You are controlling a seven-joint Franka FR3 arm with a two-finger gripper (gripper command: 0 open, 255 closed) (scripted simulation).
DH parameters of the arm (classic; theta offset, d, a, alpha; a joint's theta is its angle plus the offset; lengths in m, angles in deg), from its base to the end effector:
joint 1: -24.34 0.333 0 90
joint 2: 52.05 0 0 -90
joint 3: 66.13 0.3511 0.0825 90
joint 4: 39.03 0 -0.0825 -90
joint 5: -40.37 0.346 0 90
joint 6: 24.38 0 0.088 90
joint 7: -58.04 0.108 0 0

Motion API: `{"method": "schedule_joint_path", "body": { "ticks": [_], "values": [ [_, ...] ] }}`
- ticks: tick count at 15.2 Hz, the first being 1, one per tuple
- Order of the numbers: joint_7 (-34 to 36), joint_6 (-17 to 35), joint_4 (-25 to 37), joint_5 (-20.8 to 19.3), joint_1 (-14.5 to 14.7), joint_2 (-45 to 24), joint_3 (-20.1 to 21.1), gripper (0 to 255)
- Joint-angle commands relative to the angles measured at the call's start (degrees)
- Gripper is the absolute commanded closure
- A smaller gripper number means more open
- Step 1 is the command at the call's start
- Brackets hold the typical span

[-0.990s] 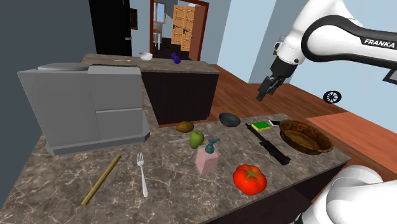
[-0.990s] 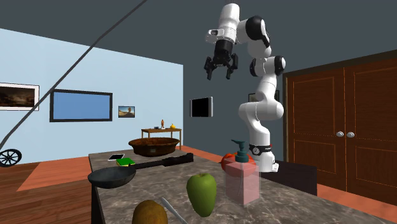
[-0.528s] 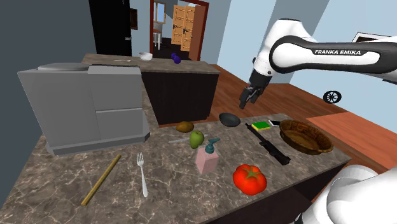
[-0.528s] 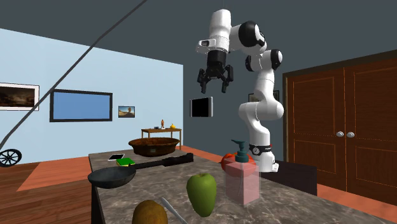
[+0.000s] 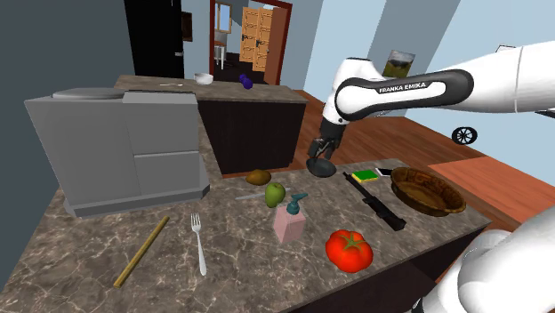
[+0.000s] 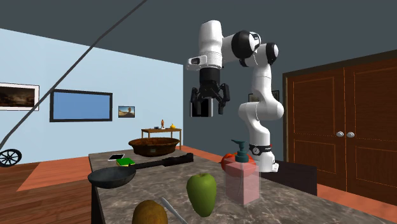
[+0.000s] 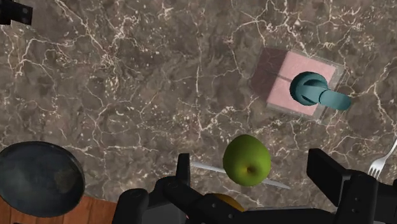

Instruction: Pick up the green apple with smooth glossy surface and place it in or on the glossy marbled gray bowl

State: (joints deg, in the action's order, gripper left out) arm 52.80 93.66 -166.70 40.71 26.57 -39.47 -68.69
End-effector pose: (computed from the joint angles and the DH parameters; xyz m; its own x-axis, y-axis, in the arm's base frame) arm 0.4459 -0.0036 0.5182 0.9951 0.0834 0.0524 0.0840 -0.9964 -0.0104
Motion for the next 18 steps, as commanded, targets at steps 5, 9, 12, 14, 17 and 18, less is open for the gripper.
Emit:
{"method": "schedule_joint_path", "body": {
  "ticks": [5, 9, 12, 14, 17, 18],
  "values": [
    [-0.94, 4.26, 5.09, 3.34, 0.88, -12.75, 0.22, 0],
    [-1.67, 6.08, 9.5, 5.63, 1.21, -21.26, 0.73, 0],
    [-2.15, 6.91, 13.42, 7.24, 1.32, -27.7, 1.32, 0],
    [-2.4, 7.21, 16.32, 8.21, 1.36, -32.03, 1.77, 0],
    [-2.49, 8.56, 15.81, 8.36, 1.41, -32.89, 1.9, 0],
    [-2.53, 9.23, 15.54, 8.43, 1.44, -33.28, 1.94, 0]
  ]
}}
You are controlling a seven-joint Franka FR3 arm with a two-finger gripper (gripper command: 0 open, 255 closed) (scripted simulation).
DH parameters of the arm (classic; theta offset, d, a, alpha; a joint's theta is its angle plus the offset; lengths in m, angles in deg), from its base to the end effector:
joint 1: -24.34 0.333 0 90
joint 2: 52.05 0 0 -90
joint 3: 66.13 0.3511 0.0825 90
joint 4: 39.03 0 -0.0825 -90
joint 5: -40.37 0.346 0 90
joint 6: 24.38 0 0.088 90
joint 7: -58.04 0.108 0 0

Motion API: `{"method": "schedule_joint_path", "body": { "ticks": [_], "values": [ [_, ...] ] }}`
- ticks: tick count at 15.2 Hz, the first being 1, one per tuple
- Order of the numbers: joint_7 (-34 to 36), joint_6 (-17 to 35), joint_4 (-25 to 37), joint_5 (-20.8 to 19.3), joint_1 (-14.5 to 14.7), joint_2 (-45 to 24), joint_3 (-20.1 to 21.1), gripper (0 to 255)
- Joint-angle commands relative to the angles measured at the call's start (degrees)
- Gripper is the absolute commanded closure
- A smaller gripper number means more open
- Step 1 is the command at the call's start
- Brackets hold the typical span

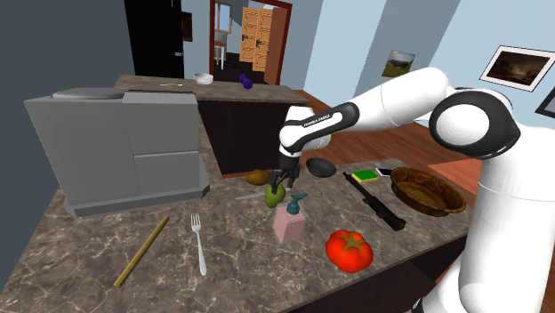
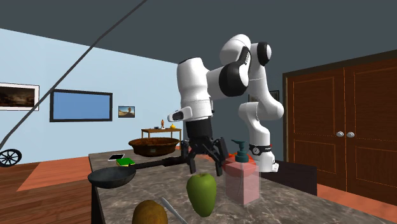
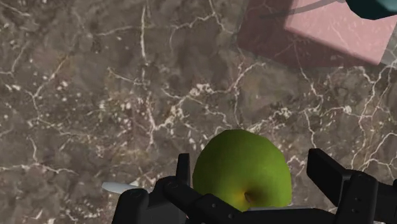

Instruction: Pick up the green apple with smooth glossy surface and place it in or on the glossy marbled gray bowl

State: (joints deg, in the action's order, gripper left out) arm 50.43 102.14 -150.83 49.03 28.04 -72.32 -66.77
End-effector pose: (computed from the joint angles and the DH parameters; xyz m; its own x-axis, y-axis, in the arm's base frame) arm 0.5874 0.0371 0.3475 0.9917 0.0955 -0.0862 0.0848 -0.9891 -0.1204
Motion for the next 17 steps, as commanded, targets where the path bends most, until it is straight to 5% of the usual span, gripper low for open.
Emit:
{"method": "schedule_joint_path", "body": {
  "ticks": [1, 12, 13, 17],
  "values": [
    [-0.21, 1.41, -0.59, 0.18, 0.0, -0.84, 0.07, 0],
    [-0.38, 3.75, -1.41, 0.45, 0.12, -2.36, 0.24, 0],
    [-0.38, 3.75, -1.41, 0.45, 0.12, -2.36, 0.24, 255],
    [-0.4, 3.77, -1.41, 0.45, 0.1, -2.38, 0.24, 255]
  ]
}}
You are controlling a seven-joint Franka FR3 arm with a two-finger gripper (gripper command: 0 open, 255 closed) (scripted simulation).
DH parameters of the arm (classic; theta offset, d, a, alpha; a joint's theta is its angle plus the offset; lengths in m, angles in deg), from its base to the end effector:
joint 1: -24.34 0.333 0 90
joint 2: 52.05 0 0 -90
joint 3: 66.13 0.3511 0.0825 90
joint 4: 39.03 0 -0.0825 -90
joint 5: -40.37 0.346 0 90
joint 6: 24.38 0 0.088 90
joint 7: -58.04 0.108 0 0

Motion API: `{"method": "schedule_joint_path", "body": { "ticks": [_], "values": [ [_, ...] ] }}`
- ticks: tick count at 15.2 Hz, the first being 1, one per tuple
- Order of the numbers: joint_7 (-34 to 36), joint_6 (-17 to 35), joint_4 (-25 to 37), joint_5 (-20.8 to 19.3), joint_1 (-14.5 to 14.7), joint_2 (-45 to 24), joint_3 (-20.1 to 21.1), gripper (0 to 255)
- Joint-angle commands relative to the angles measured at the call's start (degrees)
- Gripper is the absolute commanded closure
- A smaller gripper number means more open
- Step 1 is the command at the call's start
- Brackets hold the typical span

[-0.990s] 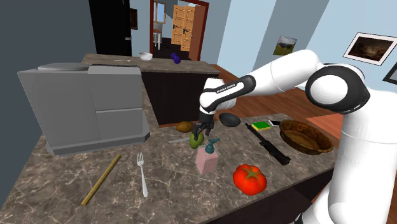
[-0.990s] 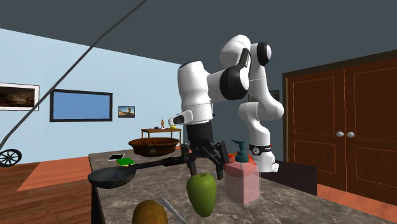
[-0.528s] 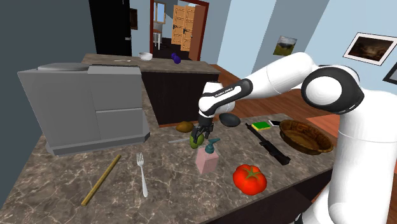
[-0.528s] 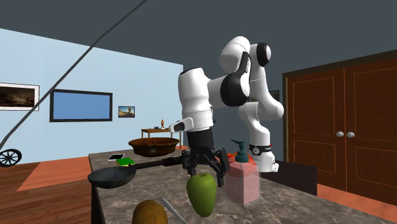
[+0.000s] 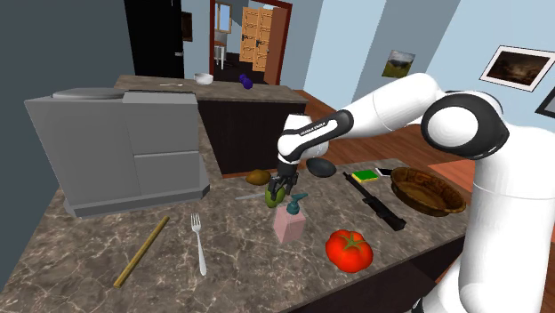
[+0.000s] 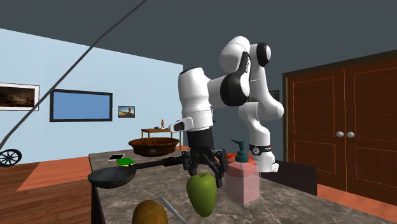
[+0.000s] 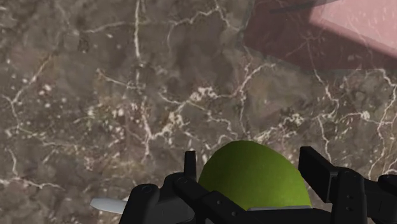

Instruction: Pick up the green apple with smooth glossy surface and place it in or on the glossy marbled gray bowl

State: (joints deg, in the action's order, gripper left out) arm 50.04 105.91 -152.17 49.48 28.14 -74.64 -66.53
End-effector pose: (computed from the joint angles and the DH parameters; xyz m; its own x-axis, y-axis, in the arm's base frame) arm 0.5879 0.0393 0.3197 0.9919 0.0953 -0.0842 0.0848 -0.9891 -0.1208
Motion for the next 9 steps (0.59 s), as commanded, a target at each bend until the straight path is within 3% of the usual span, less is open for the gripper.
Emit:
{"method": "schedule_joint_path", "body": {
  "ticks": [1, 9],
  "values": [
    [0.0, 0.01, -0.04, 0.0, 0.01, -0.11, 0.01, 255],
    [0.42, -2.48, 0.41, -0.29, 0.05, 1.96, -0.11, 255]
  ]
}}
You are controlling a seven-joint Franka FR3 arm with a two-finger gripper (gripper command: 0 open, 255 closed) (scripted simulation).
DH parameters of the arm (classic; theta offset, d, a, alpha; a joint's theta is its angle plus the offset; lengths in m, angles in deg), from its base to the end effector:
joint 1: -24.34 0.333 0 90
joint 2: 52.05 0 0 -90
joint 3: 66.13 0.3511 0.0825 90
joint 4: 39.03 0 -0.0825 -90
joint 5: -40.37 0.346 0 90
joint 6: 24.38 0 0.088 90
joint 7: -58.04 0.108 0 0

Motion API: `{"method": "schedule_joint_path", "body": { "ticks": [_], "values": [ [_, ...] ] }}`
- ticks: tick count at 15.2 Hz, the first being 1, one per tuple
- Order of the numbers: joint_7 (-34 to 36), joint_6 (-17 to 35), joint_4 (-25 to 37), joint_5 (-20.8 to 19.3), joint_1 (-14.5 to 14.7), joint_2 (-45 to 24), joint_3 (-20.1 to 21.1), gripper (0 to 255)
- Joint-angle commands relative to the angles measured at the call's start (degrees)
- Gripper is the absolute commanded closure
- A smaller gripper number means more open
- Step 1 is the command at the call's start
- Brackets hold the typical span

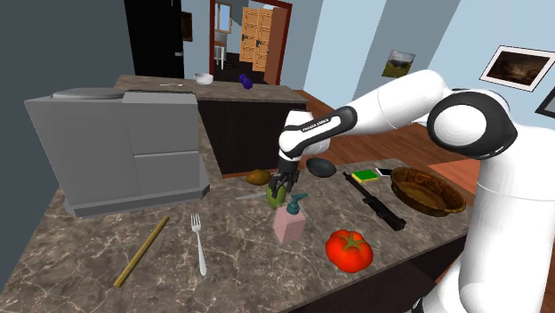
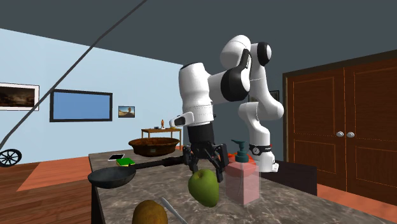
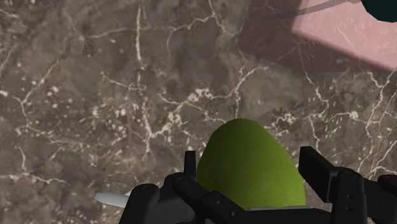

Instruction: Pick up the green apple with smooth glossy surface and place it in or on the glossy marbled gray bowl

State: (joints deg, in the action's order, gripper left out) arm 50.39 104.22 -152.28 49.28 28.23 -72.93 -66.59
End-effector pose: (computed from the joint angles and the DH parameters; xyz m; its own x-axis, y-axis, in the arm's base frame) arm 0.5841 0.0399 0.3342 0.9917 0.0955 -0.0862 0.0848 -0.9890 -0.1209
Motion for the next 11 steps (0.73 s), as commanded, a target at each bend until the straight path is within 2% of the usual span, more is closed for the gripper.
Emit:
{"method": "schedule_joint_path", "body": {
  "ticks": [1, 11],
  "values": [
    [0.17, -1.41, 0.67, -0.15, -0.03, 0.73, -0.07, 255],
    [1.13, -7.85, 2.87, -0.79, 0.0, 5.02, -0.28, 255]
  ]
}}
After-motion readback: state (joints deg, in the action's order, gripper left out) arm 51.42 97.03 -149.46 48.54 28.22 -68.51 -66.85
